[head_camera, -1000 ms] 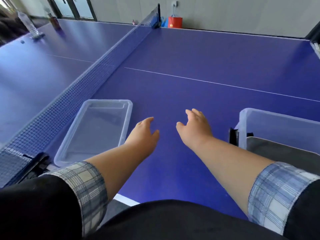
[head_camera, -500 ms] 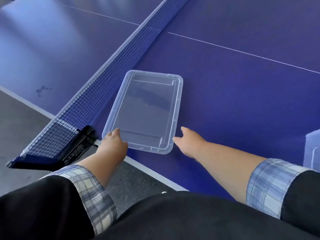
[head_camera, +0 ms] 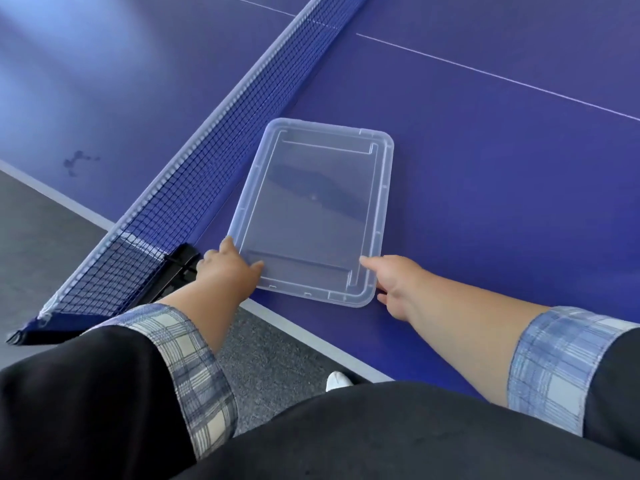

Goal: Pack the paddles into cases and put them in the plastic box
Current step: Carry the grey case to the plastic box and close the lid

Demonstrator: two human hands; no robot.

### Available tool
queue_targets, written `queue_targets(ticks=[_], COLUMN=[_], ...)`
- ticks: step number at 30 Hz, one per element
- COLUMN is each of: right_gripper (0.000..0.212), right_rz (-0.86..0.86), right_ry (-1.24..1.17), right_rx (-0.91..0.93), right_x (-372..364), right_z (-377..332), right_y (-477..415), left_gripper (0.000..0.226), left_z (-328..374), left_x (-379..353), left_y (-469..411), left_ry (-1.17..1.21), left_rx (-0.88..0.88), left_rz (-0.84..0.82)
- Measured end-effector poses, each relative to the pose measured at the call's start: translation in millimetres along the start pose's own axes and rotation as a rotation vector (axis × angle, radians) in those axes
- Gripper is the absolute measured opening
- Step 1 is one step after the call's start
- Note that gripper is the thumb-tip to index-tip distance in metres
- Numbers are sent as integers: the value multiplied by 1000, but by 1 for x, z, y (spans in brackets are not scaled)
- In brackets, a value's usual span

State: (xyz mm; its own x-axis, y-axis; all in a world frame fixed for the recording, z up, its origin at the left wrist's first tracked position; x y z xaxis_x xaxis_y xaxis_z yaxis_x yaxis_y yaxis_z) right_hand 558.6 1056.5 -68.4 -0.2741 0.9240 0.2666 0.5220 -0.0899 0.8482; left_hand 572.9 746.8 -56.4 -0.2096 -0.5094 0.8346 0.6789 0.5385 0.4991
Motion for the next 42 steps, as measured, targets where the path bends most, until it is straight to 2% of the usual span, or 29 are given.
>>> queue_targets(ticks=[1,3,4,7,9,11,16,18,22,26,31,42], right_gripper=[55,22,17,32,29,25,13,12,12,11,13,22], right_rz=[-5,25,48,33,-1,-1,29,45,88,145,227,272], right_ry=[-35,-67,-77,-189,-283,-311,-418,-457,-535,-605,-641,-762], right_rx=[-4,19,40,88,138,187,267,287,308,339,386,430], right_x=[4,15,20,28,34,46,92,110,149,194,267,417], right_z=[-1,-6,-9,-18,-27,-34,-41,-40,-26,-12,18,158], right_y=[-1,-3,-3,4,16,25,47,55,71,92,118,163], left_gripper=[92,94,95,92,89,82,59,54,54,51,43,42], left_z=[1,5,8,28,48,76,159,183,224,261,308,385], left_x=[1,4,5,7,9,10,3,-1,-8,-12,-23,-112], left_y=[3,10,14,30,42,58,118,137,170,211,281,455], left_ry=[10,41,63,135,110,7,-136,-196,-295,-283,-256,-337], left_rx=[-5,-26,-41,-85,-140,-319,-1015,-1150,-1305,-1443,-1642,-1826], left_rz=[1,8,6,-2,15,36,-55,-84,-94,-51,74,72])
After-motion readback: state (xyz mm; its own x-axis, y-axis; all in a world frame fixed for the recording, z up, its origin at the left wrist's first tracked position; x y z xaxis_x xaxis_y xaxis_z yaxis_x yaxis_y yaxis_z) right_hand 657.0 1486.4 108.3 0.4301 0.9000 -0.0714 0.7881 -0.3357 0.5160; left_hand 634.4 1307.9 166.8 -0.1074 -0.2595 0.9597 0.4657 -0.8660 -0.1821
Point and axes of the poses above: each hand's wrist, its own y-axis away from the middle knuckle, its own x-axis out of the back of the hand, z = x × y, the point moved 7 cm from there along -y, towards the middle knuckle, and after that the axes turned 13 degrees about y, right-handed, at the moved point
